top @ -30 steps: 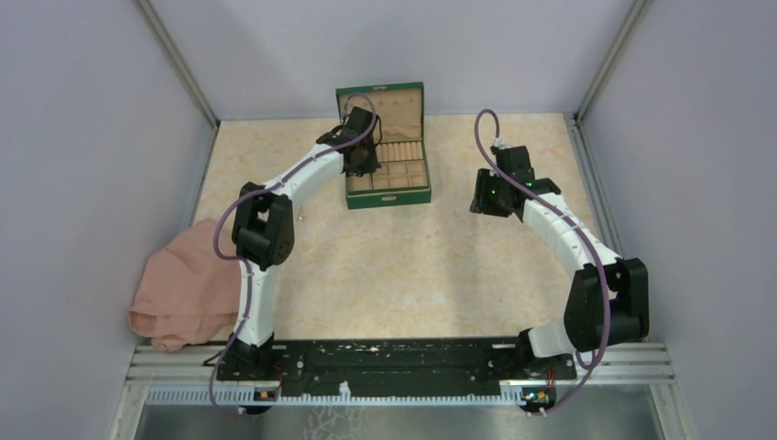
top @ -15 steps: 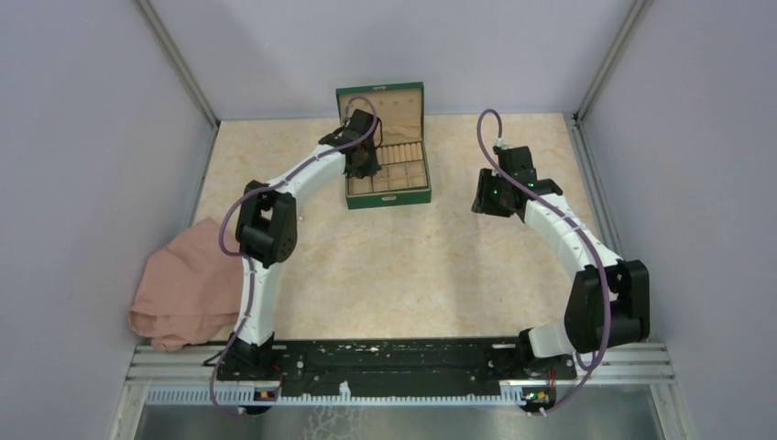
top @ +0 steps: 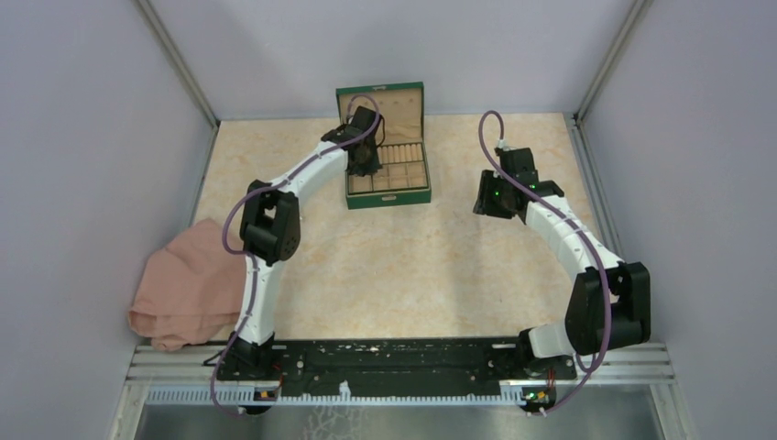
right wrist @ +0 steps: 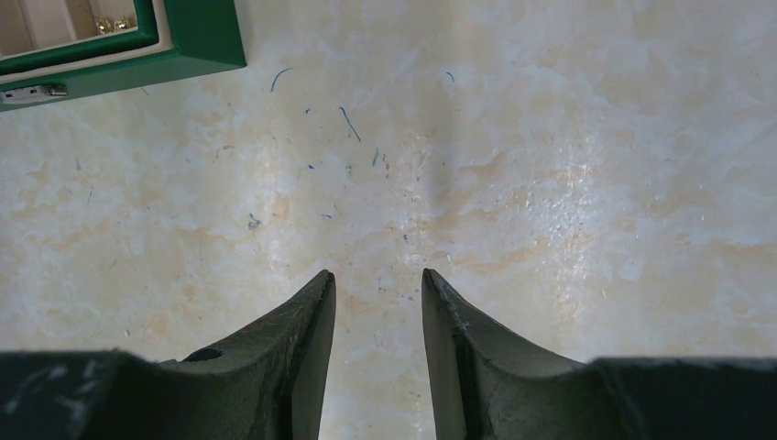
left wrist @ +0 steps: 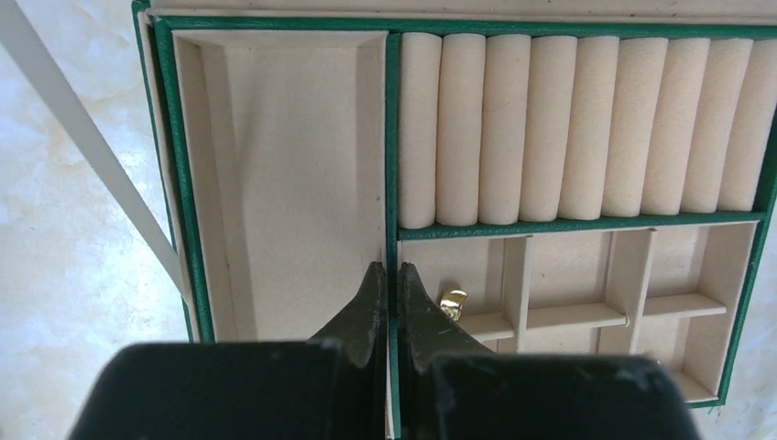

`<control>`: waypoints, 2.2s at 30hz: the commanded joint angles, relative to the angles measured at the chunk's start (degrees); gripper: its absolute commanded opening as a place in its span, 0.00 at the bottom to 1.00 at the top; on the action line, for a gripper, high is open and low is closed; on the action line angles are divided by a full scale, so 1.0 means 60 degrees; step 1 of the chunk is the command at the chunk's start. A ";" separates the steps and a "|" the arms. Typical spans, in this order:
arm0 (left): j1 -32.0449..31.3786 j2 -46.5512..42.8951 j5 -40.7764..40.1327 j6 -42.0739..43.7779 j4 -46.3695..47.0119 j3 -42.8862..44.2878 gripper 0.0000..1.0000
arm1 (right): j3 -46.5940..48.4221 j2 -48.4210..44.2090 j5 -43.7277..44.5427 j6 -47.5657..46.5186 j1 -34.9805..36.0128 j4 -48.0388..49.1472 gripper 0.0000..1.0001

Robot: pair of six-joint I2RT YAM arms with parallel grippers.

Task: Organize the mixed jewelry

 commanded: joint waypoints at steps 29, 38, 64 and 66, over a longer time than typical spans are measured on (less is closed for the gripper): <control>-0.0246 -0.0285 0.0419 0.0236 -0.0262 0.0885 0.37 | 0.0028 -0.0316 -0.0175 -0.0072 -0.0135 0.0346 0.40; -0.0318 -0.1363 0.0517 0.0299 -0.0091 0.0316 0.41 | -0.0006 -0.0396 -0.0192 -0.0075 -0.0133 0.0340 0.40; 0.0224 -0.2894 -0.0476 0.0087 -0.0564 -0.1707 0.48 | -0.0325 -0.0738 -0.0250 -0.0062 -0.0149 0.0385 0.40; 0.0462 -0.3264 -0.0729 -0.0014 -0.0726 -0.2252 0.49 | -0.0350 -0.0784 -0.0276 -0.0031 -0.0150 0.0389 0.40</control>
